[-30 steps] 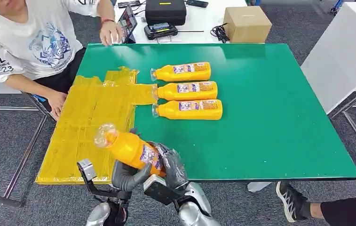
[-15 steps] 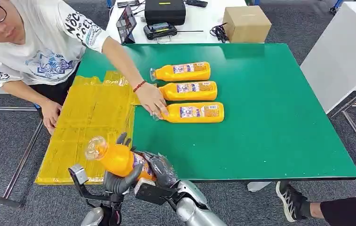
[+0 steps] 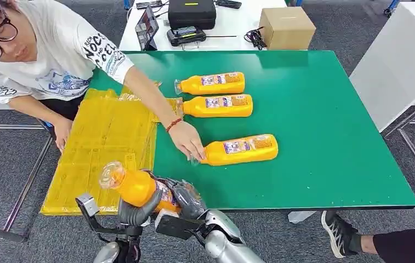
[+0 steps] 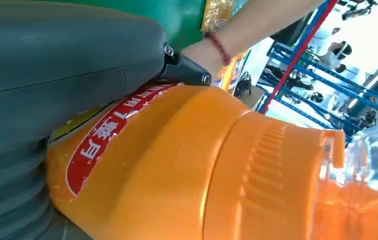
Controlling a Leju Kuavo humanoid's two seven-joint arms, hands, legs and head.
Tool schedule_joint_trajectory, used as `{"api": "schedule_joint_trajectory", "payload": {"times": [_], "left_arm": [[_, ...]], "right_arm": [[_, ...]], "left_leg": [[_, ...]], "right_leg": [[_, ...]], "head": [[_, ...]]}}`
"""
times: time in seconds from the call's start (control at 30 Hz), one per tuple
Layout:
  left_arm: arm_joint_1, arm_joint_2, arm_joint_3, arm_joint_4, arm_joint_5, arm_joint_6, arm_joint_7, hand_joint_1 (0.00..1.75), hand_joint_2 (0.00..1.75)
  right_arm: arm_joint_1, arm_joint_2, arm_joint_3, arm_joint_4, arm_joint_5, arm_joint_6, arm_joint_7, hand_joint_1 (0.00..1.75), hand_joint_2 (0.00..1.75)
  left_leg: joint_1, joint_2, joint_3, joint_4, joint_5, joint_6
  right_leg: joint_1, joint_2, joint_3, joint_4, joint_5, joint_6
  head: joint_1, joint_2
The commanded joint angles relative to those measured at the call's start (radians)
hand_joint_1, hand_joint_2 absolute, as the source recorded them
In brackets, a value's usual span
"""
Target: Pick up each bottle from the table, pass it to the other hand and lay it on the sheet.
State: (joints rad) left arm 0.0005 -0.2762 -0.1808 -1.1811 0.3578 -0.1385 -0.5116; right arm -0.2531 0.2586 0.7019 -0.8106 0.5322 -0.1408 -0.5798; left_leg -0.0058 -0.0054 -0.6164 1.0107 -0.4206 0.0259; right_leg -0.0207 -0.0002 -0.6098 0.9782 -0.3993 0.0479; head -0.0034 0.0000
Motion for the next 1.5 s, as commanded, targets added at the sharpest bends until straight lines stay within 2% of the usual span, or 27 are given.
{"api": "schedule_joint_trajectory", "payload": {"times": [0.03, 0.13, 0.17, 0.2, 0.23, 0.27, 0.37, 0.5, 0.57, 0.77, 0.9, 1.07, 1.17, 1.2, 1.4, 1.43, 1.47, 1.5], "left_arm": [[-0.100, -0.027, -0.033, -0.029, 0.019, -0.023, 0.003, 1.75, 1.75], [-0.093, -0.024, -0.041, -0.043, 0.024, -0.035, 0.007, 1.75, 1.75], [-0.090, -0.024, -0.041, -0.050, 0.024, -0.034, 0.007, 1.75, 1.75], [-0.087, -0.023, -0.041, -0.056, 0.024, -0.033, 0.007, 1.75, 1.75], [-0.079, -0.022, -0.039, -0.072, 0.022, -0.027, 0.006, 1.75, 1.75], [-0.070, -0.021, -0.038, -0.089, 0.022, -0.024, 0.005, 1.75, 1.75], [-0.059, -0.016, -0.039, -0.129, 0.000, 0.004, -0.003, 1.75, 1.75], [-0.075, -0.012, -0.037, -0.146, -0.040, 0.053, -0.029, 1.75, 1.75], [-0.090, -0.009, -0.035, -0.144, -0.055, 0.067, -0.038, 1.75, 1.75], [-0.095, -0.008, -0.033, -0.144, -0.055, 0.066, -0.038, 1.75, 1.75], [-0.128, -0.006, -0.023, -0.131, -0.112, 0.128, -0.076, 1.75, 1.75], [-0.203, 0.013, 0.018, -0.083, -0.250, 0.270, -0.131, 1.75, 1.75], [-0.263, 0.033, 0.055, 0.009, -0.384, 0.385, -0.173, 1.75, 1.75], [-0.289, 0.041, 0.070, 0.057, -0.436, 0.426, -0.186, 1.75, 1.75], [-0.305, 0.046, 0.081, 0.085, -0.459, 0.434, -0.187, 1.75, 1.75], [-0.314, 0.059, 0.063, 0.095, -0.576, 0.544, -0.187, 1.75, 1.75], [-0.338, 0.074, 0.067, 0.140, -0.606, 0.556, -0.187, 1.75, 1.75], [-0.369, 0.094, 0.063, 0.187, -0.703, 0.635, -0.187, 1.75, 1.75]], "right_arm": [[0.046, -0.009, 0.088, 0.078, 0.027, 0.038, 0.009, 1.75, 1.75], [0.048, -0.006, 0.074, 0.041, 0.030, 0.000, 0.016, 1.75, 1.75], [0.048, -0.003, 0.065, 0.027, 0.032, -0.025, 0.020, 1.13, 1.75], [0.051, -0.001, 0.057, 0.013, 0.031, -0.043, 0.022, 0.00, 1.75], [0.064, 0.009, 0.028, -0.023, 0.015, -0.084, 0.021, 0.00, 1.75], [0.073, 0.008, 0.015, -0.073, 0.010, -0.105, 0.024, 0.00, 0.00], [0.124, 0.005, -0.036, -0.239, -0.038, -0.165, 0.012, 0.00, 0.00], [0.162, -0.024, -0.075, -0.400, -0.095, -0.221, -0.005, 0.00, 0.00], [0.183, -0.033, -0.087, -0.463, -0.114, -0.245, -0.023, 0.00, 0.00], [0.186, -0.036, -0.086, -0.469, -0.113, -0.245, -0.023, 0.00, 0.00], [0.202, -0.048, -0.088, -0.546, -0.143, -0.295, -0.058, 0.00, 0.00], [0.210, -0.067, -0.068, -0.650, -0.185, -0.294, -0.085, 0.00, 0.00], [0.200, -0.069, -0.038, -0.686, -0.211, -0.301, -0.103, 0.00, 0.00], [0.190, -0.069, -0.026, -0.685, -0.215, -0.305, -0.105, 0.00, 0.00], [0.181, -0.069, -0.018, -0.675, -0.214, -0.305, -0.105, 0.00, 0.00], [0.172, -0.070, -0.013, -0.668, -0.228, -0.294, -0.110, 0.00, 0.00], [0.164, -0.070, -0.007, -0.666, -0.241, -0.279, -0.114, 0.00, 0.00], [0.157, -0.067, -0.002, -0.662, -0.249, -0.270, -0.116, 0.00, 0.00]], "left_leg": [[0.003, -0.006, 0.004, 0.001, -0.002, -0.002], [0.002, -0.005, 0.002, 0.001, -0.001, -0.002], [0.002, -0.004, 0.001, 0.000, -0.001, -0.001], [0.003, -0.006, 0.003, 0.001, -0.002, -0.002], [0.002, -0.005, 0.001, 0.001, -0.001, -0.001], [0.003, -0.005, 0.003, 0.001, -0.002, -0.002], [0.002, -0.003, 0.000, 0.001, -0.001, -0.001], [0.004, -0.005, 0.007, 0.004, -0.006, -0.003], [0.003, -0.005, 0.002, 0.003, -0.003, -0.002], [0.002, -0.002, 0.004, 0.000, -0.002, -0.002], [0.002, -0.004, 0.002, 0.000, -0.001, -0.001], [0.002, -0.004, 0.003, 0.001, -0.002, -0.002], [0.001, -0.002, 0.001, -0.001, 0.000, -0.001], [0.002, -0.002, 0.004, 0.000, -0.001, -0.002], [0.001, -0.001, 0.002, -0.001, 0.000, -0.001], [0.002, -0.001, 0.004, -0.001, -0.001, -0.002], [0.001, -0.002, 0.002, -0.001, 0.000, -0.001], [0.002, -0.002, 0.005, -0.001, -0.001, -0.002]], "right_leg": [[0.003, -0.007, 0.007, -0.001, -0.003, -0.002], [0.002, -0.006, 0.005, 0.000, -0.003, -0.002], [0.002, -0.005, 0.003, 0.000, -0.002, -0.001], [0.003, -0.006, 0.006, -0.001, -0.003, -0.002], [0.002, -0.005, 0.003, 0.000, -0.002, -0.002], [0.003, -0.006, 0.006, 0.000, -0.003, -0.002], [0.002, -0.004, 0.002, 0.001, -0.002, -0.002], [0.005, -0.006, 0.010, 0.002, -0.007, -0.004], [0.003, -0.005, 0.006, 0.001, -0.004, -0.003], [0.002, -0.001, 0.007, -0.001, -0.002, -0.003], [0.002, -0.002, 0.004, -0.001, -0.002, -0.002], [0.002, -0.002, 0.006, 0.000, -0.002, -0.002], [0.001, -0.001, 0.003, 0.000, 0.000, -0.001], [0.002, -0.001, 0.006, -0.001, -0.001, -0.003], [0.001, 0.001, 0.004, -0.001, 0.000, -0.002], [0.002, 0.001, 0.006, -0.001, -0.001, -0.002], [0.001, 0.000, 0.005, -0.001, -0.001, -0.002], [0.002, 0.000, 0.007, -0.001, -0.001, -0.002]], "head": [[0.000, 0.000], [0.000, 0.000], [0.000, 0.000], [0.000, 0.000], [0.000, 0.000], [0.000, 0.000], [0.000, 0.000], [0.000, 0.000], [0.000, 0.000], [0.001, 0.000], [0.000, 0.000], [0.000, 0.000], [0.000, 0.000], [0.000, 0.000], [0.000, 0.000], [0.000, 0.000], [0.001, 0.000], [0.000, 0.000]]}}
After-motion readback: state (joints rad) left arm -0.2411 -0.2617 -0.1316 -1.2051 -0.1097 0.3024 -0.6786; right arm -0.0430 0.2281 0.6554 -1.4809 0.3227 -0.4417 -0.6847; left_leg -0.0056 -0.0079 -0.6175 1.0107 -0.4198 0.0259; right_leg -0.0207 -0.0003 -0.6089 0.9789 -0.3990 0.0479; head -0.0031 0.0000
